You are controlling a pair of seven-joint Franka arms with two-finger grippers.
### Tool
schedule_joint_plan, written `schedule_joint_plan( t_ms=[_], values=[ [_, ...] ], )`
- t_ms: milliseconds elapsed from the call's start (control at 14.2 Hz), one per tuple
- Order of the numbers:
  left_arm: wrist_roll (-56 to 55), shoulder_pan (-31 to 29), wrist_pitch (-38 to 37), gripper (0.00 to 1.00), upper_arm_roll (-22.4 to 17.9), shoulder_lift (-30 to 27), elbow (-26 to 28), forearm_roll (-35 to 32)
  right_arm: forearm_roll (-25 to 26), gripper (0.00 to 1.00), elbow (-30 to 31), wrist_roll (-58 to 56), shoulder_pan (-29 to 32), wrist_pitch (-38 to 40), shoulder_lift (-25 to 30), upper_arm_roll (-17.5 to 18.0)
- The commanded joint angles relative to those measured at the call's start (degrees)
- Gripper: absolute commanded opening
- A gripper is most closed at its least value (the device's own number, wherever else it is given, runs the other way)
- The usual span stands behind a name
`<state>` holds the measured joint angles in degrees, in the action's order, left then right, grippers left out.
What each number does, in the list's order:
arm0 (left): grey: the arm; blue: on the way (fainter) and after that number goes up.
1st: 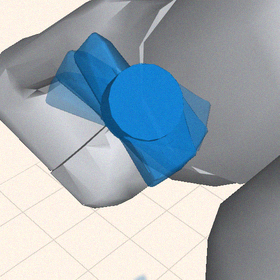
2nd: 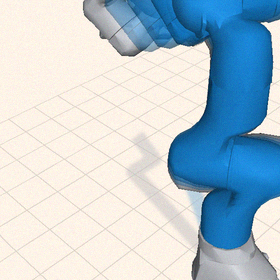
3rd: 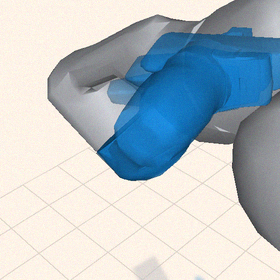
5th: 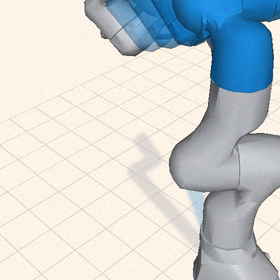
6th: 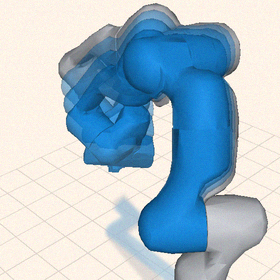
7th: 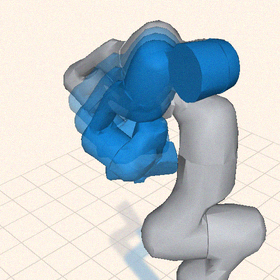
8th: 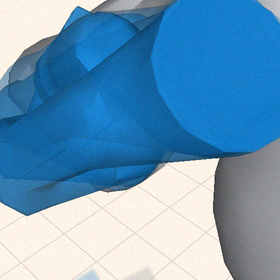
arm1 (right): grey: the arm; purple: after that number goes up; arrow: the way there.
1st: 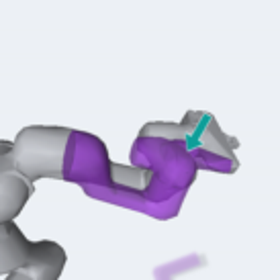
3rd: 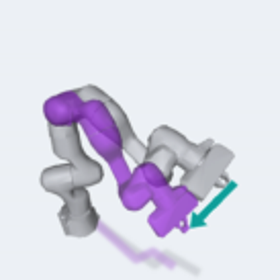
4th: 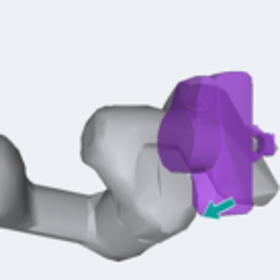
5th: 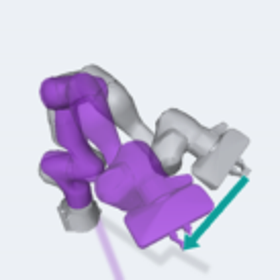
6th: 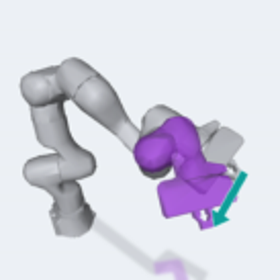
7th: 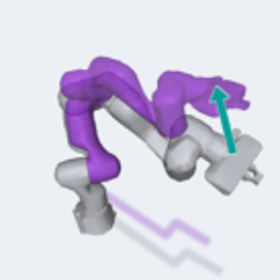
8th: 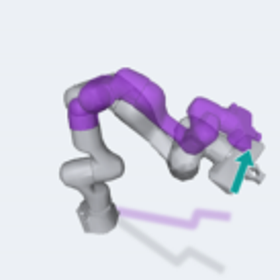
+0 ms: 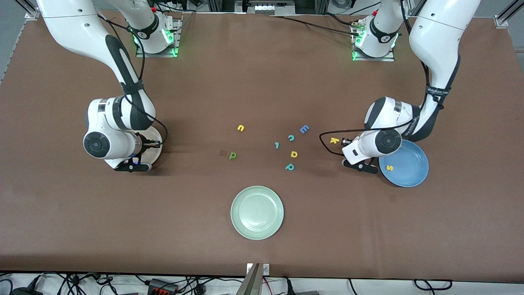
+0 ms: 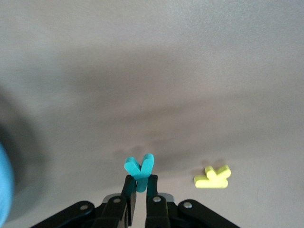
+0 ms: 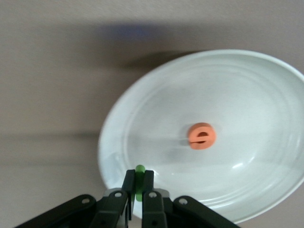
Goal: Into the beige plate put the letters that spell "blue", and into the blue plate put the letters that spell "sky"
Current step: 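Release the l onto the white plate while the left gripper releases y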
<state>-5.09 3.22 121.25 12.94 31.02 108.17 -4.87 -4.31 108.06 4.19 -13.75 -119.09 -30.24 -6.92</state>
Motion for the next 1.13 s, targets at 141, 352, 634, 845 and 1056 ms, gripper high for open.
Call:
schedule_joint_plan(
  t_ms=[141, 352, 634, 845, 1056],
  values=[
    [5.1, -2.8, -5.2, 0.07, -1.3, -1.0, -3.7, -1.8, 0.3, 1.0, 2.4, -1.9, 2.1, -0.8, 1.7, 0.2],
    [11.7, -7.6, -9.3, 0.08, -1.3, -0.1, -8.6, -1.8, 0.0, 1.0, -0.2, -1.2, 1.2, -0.2, 1.9, 0.9],
    [15.5, -10.5, -8.1, 0.1, -1.7, 2.5, -9.9, -7.9, -0.2, 1.0, -7.4, -1.1, -5.8, -1.5, -0.2, 1.6],
    [14.6, -10.3, -8.2, 0.49, -1.6, 2.6, -10.1, -8.0, -0.3, 1.0, -10.3, -0.1, -10.0, -3.5, -2.8, 1.7],
    [13.8, -10.5, -8.6, 1.0, -0.9, 2.5, -9.5, -7.5, -2.9, 1.0, -15.1, 6.8, -14.9, -5.0, -6.9, 1.7]
  ],
)
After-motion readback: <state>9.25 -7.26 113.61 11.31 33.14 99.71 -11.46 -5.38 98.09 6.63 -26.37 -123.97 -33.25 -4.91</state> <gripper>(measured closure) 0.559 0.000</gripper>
